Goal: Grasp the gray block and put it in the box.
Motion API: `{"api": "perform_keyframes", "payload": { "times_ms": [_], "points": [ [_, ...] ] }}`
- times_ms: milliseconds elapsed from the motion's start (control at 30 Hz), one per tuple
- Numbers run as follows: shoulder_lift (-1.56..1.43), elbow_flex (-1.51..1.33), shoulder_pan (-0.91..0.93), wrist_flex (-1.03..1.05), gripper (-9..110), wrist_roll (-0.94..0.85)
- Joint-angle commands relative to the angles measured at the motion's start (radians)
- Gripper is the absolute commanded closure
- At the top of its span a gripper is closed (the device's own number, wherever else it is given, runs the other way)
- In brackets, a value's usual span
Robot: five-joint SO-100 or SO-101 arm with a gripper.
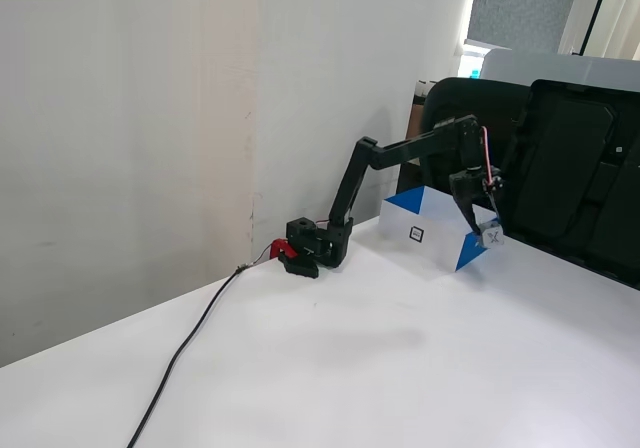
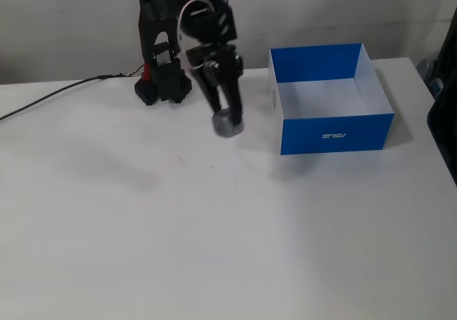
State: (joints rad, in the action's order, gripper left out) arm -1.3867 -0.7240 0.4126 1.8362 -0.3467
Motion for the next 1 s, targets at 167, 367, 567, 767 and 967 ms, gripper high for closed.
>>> {"api": "perform_keyframes", "payload": {
  "times_ms": [167, 367, 567, 767, 967],
  "points": [
    [-0.156, 0.015, 0.164, 0.048, 101, 0.101],
    [-0.21, 0.005, 0.304, 0.048, 101, 0.114],
    [-0.213, 0.021, 0.46, 0.046, 101, 0.16],
    [-0.204, 0.035, 0.572, 0.032, 101, 0.279],
    [-0.166, 0.067, 0.675, 0.014, 101, 0.377]
  ]
}}
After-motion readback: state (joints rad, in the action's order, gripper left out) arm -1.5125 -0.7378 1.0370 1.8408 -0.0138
